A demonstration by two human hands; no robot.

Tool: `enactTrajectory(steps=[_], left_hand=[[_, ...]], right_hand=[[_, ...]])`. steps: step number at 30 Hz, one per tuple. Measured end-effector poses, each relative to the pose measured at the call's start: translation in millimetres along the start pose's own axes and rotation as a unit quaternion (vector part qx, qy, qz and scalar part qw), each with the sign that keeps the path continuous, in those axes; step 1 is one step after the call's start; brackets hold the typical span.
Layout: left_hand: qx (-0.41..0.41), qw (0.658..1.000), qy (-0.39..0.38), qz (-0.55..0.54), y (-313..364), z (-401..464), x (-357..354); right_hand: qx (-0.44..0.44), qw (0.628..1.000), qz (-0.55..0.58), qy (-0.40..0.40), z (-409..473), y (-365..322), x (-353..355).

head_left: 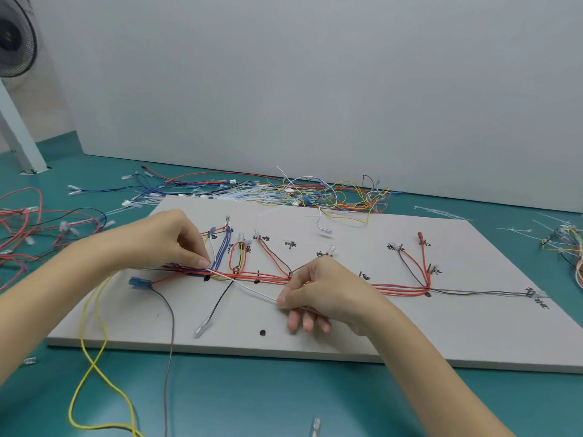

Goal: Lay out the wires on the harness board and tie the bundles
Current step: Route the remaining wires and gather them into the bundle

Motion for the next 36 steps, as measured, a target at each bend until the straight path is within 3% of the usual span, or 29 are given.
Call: enactTrajectory(steps=[11,17,21,24,27,36], left_hand=[[0.017,0.999,-0.021,-0.034,-2,-1,-1],[-0.026,0.996,0.025,-0.082,17,-8,-7],[-0.073,0.991,0.100,-0.040,46,-9,-21],[-0.164,0.975,0.151,-0.003,77,-11,-35],[-0.214,0.965,0.150,0.024,99,-5,-52],[-0.243,0.957,0.103,0.124,148,13,-83]], right_hand=[[0.006,0.998,-0.060,0.030,-5,-4,24],[-0.020,0.995,-0.097,0.015,-10,-3,39],[-0.038,0.990,-0.121,0.054,-11,0,49],[-0.045,0.988,-0.126,0.080,-15,4,64],[-0.051,0.985,-0.132,0.102,-21,7,79],[-0.053,0.978,-0.096,0.180,-30,18,103]])
Point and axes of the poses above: each hand's wrist, its own z-axis towards the middle knuckle, its own x-axis out of the back of the hand, y = z × x, the point moved 4 cm from there along z, towards the middle knuckle, and after that the axes turned 8 degrees about z, right-handed, at the moved point
